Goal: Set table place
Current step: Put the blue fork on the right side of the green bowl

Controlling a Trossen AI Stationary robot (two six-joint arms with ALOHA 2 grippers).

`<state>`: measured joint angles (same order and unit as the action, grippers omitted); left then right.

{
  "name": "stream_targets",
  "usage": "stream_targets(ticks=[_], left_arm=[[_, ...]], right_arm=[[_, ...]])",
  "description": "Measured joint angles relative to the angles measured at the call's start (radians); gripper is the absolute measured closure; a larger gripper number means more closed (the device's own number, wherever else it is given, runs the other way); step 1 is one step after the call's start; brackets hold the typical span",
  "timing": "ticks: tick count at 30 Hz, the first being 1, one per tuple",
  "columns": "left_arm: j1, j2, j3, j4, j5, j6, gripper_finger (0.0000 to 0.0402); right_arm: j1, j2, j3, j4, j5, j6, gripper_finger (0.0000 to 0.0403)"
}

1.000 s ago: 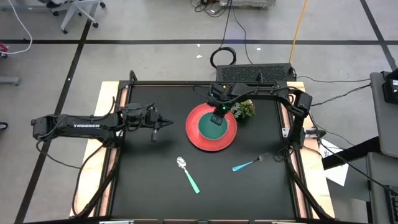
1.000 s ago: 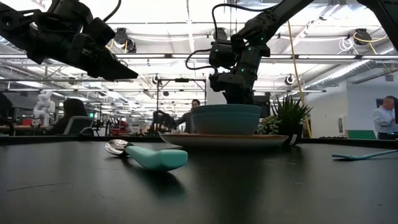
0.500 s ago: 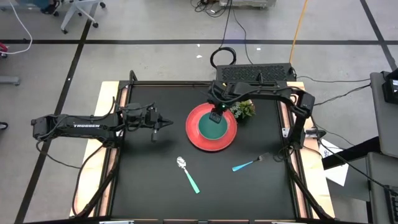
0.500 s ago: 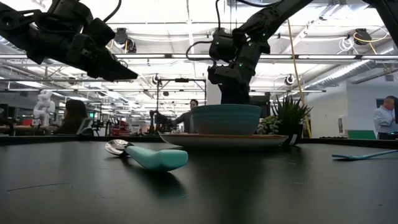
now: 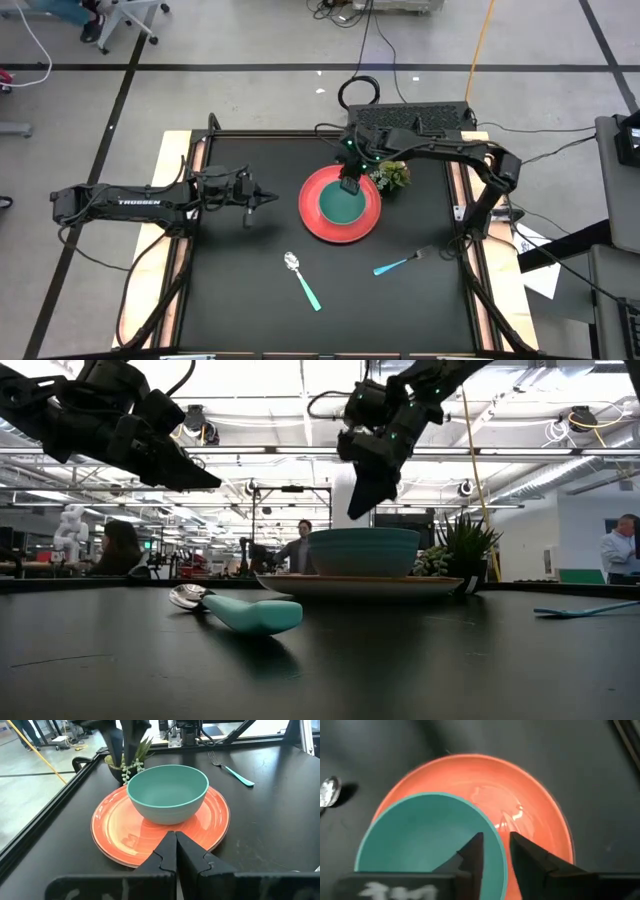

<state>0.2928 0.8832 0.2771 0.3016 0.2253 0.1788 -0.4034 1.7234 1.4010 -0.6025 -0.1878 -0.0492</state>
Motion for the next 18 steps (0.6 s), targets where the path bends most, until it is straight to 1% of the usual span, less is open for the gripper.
stream_targets(ticks=[3, 4, 14, 16, 18], left_arm=[[0.0, 0.0, 0.0, 0.0, 0.0, 0.0, 0.0398], [0.0, 0.0, 0.0, 0.0, 0.0, 0.0, 0.0398], [0.0, 0.0, 0.0, -0.012, 0.0, 0.0, 0.0398], [0.0, 0.0, 0.0, -0.014, 0.0, 0.0, 0.0398], [0.0, 0.0, 0.0, -0.014, 0.0, -0.001, 0.0398]], right_arm=[[0.01, -0.034, 0.0, 0.0, 0.0, -0.038, 0.0384], [0.014, -0.045, 0.0, 0.0, -0.001, -0.047, 0.0393], [0.09, -0.194, -0.002, 0.033, -0.004, -0.115, 0.0402], [0.115, -0.23, -0.021, 0.067, -0.004, -0.135, 0.0402], [0.137, -0.269, -0.057, 0.138, -0.009, -0.143, 0.0402]])
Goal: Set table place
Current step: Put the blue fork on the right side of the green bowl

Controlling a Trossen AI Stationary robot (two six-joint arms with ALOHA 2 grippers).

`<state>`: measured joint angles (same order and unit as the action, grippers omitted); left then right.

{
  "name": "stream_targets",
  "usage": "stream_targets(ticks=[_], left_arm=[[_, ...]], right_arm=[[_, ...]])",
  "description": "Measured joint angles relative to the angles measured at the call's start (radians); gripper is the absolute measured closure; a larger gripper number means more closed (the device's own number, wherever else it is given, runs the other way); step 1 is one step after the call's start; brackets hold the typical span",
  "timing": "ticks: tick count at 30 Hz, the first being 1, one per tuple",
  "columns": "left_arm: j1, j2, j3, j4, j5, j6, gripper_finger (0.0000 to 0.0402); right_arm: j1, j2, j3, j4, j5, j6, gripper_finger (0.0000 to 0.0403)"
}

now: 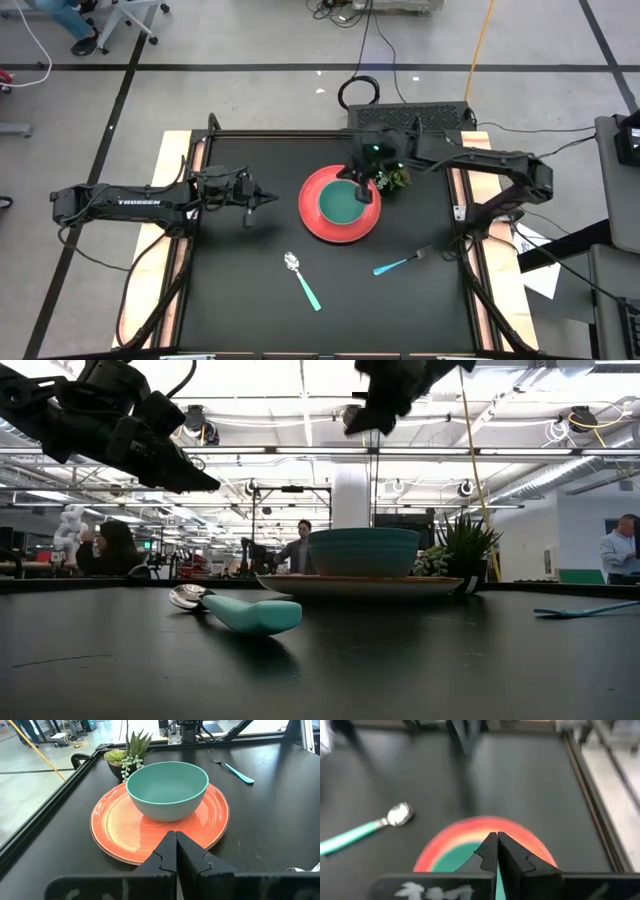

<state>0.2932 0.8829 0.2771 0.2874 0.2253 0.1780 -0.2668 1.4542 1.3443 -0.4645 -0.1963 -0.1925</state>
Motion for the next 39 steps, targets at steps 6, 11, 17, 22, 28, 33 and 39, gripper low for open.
stream_targets(ticks=[6, 11, 17, 22, 28, 33, 39], left_arm=[[0.0, 0.0, 0.0, -0.001, 0.0, 0.0, 0.0399], [0.0, 0.0, 0.0, 0.0, 0.0, 0.0, 0.0399], [0.0, 0.0, 0.0, 0.001, 0.0, -0.003, 0.0399], [0.0, 0.0, 0.0, 0.0, -0.006, -0.003, 0.0399], [-0.001, 0.0, 0.0, 0.001, -0.007, 0.011, 0.0399], [-0.001, -0.009, 0.0, 0.016, -0.007, 0.01, 0.0399], [-0.001, -0.037, 0.0, 0.084, -0.004, -0.006, 0.0399]], right_arm=[[0.003, -0.151, -0.184, 0.168, -0.045, 0.029, 0.0403], [-0.031, -0.289, -0.374, 0.31, -0.162, 0.052, 0.0403], [-0.034, -0.434, -0.557, 0.454, -0.128, 0.11, 0.0403], [-0.027, -0.504, -0.653, 0.472, -0.066, 0.115, 0.0403], [0.008, -0.618, -0.823, 0.674, -0.069, 0.079, 0.0403], [-0.008, -0.714, -0.942, 0.76, -0.065, 0.129, 0.0403], [-0.005, -0.803, -1.016, 0.807, -0.069, 0.164, 0.0403]])
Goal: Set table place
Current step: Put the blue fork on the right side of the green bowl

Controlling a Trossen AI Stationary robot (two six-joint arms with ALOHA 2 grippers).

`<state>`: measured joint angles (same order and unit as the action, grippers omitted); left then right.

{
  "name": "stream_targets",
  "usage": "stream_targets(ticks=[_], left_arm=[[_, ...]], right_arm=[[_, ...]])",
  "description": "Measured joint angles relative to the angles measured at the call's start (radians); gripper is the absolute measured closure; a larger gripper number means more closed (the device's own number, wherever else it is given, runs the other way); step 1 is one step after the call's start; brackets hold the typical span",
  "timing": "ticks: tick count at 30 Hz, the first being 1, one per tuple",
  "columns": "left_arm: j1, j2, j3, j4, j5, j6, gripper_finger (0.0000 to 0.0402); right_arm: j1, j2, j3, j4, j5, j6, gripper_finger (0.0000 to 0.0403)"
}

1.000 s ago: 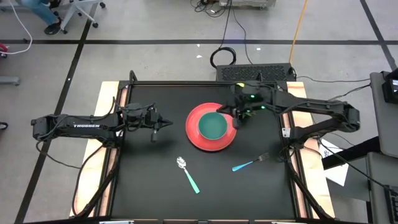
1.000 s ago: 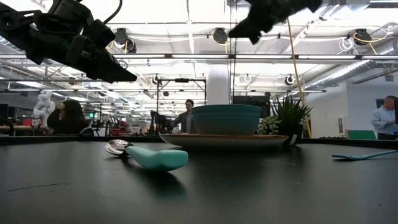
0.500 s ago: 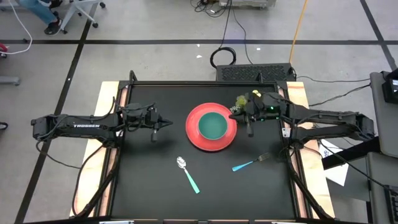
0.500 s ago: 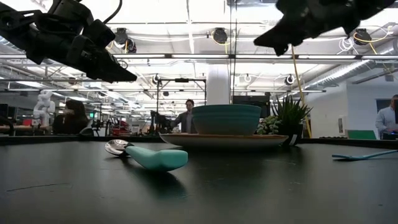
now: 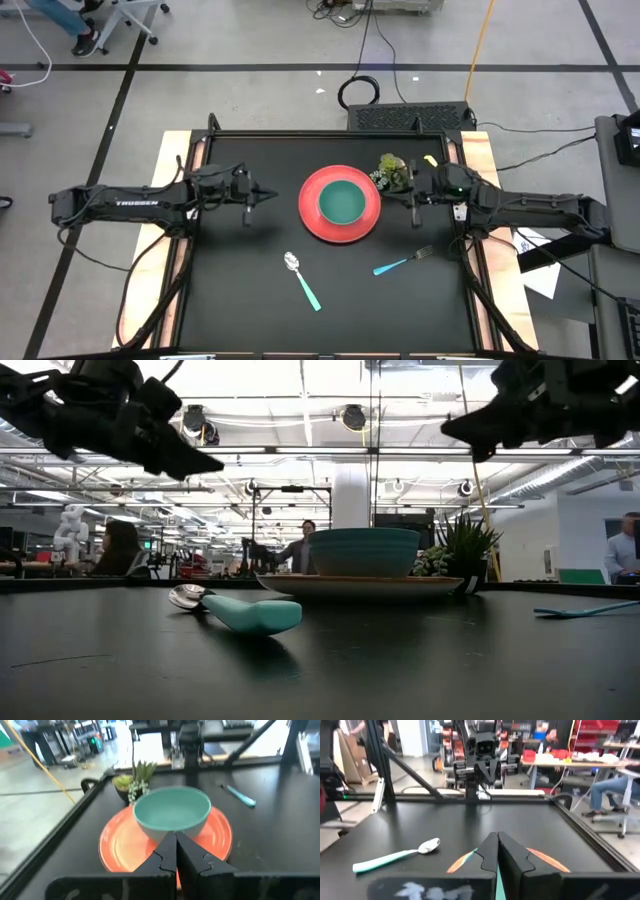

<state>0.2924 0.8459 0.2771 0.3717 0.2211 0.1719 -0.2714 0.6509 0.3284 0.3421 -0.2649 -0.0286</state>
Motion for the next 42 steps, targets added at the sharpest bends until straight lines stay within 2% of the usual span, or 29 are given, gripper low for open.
stream_targets(ticks=[8, 14, 20, 29, 35, 39, 42], left_arm=[[0.0, -0.099, -0.001, 0.017, 0.012, -0.068, 0.0399], [0.0, -0.153, -0.068, 0.083, -0.015, -0.078, 0.04], [0.002, -0.19, -0.148, 0.189, -0.005, -0.126, 0.0401], [-0.015, -0.192, -0.158, 0.145, 0.062, -0.107, 0.0401], [-0.041, -0.192, -0.158, 0.129, 0.068, -0.077, 0.0401], [-0.057, -0.193, -0.159, 0.117, 0.09, -0.061, 0.0401], [-0.068, -0.193, -0.159, 0.118, 0.106, -0.049, 0.0401]], right_arm=[[0.0, -0.12, -0.125, 0.108, -0.001, 0.054, 0.0403], [0.0, -0.144, -0.218, 0.25, -0.001, 0.096, 0.0403], [0.024, -0.145, -0.236, 0.26, -0.001, 0.091, 0.0403], [0.1, -0.145, -0.267, 0.246, -0.002, 0.059, 0.0403], [0.136, -0.145, -0.278, 0.252, -0.003, 0.058, 0.0403], [0.181, -0.145, -0.28, 0.237, -0.054, 0.035, 0.0403], [0.215, -0.145, -0.281, 0.227, -0.053, 0.032, 0.0403]])
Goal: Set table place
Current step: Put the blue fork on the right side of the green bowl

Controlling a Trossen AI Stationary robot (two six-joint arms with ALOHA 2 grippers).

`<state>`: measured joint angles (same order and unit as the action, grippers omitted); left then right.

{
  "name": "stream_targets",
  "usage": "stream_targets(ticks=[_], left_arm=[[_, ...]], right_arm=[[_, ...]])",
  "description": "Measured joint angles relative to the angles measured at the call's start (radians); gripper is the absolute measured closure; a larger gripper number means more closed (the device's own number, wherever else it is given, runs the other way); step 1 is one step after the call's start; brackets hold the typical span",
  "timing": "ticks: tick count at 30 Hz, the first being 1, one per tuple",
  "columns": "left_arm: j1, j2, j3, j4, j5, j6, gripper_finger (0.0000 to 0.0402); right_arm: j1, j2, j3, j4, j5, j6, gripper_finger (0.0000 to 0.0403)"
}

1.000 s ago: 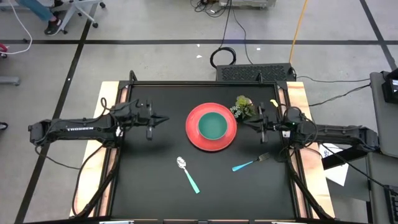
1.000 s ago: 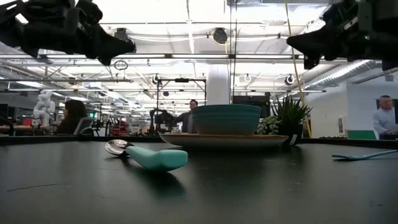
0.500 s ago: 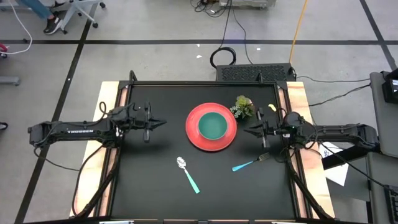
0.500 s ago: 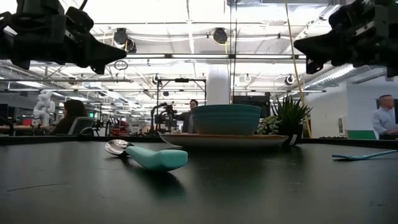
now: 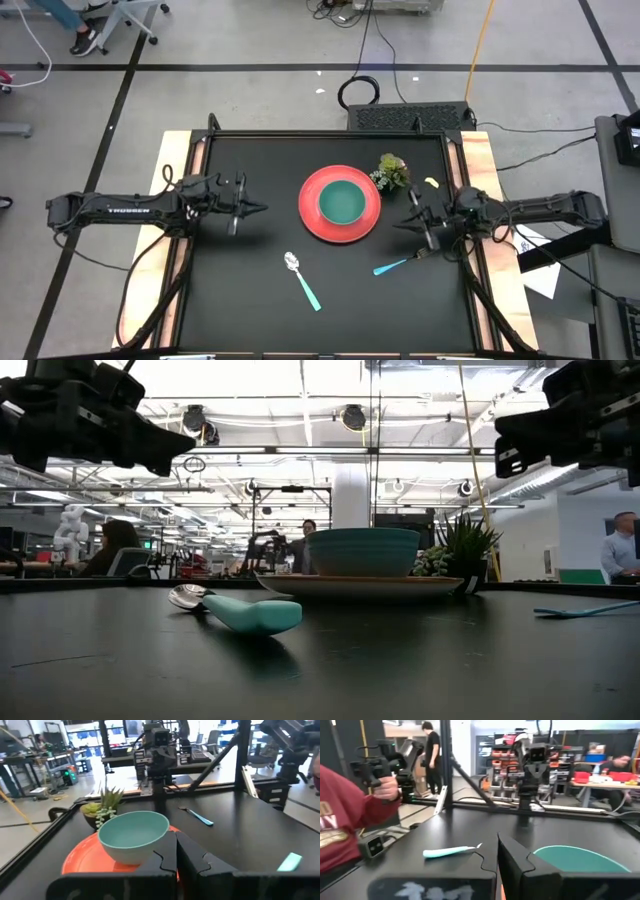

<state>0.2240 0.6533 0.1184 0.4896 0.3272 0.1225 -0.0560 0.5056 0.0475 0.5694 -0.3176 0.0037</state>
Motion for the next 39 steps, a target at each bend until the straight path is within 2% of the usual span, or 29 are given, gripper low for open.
stream_targets(ticks=[8, 11, 28, 32, 39], left_arm=[[-0.005, 0.0, 0.0, 0.0, 0.004, 0.0, 0.0401], [-0.005, 0.0, 0.0, 0.0, 0.012, 0.003, 0.0401], [-0.005, 0.0, 0.0, 0.0, 0.012, 0.002, 0.0401], [-0.005, 0.0, 0.0, -0.003, 0.012, 0.002, 0.0401], [-0.005, 0.0, 0.0, -0.018, 0.012, -0.02, 0.0389]], right_arm=[[0.028, 0.001, -0.003, -0.083, 0.029, -0.019, 0.0403], [0.027, 0.001, -0.032, -0.04, 0.055, -0.02, 0.0403], [0.028, 0.001, -0.032, -0.028, 0.055, -0.023, 0.0403], [0.029, 0.005, -0.032, -0.027, 0.052, 0.027, 0.0403], [0.137, 0.056, -0.025, 0.022, 0.052, 0.11, 0.0403]])
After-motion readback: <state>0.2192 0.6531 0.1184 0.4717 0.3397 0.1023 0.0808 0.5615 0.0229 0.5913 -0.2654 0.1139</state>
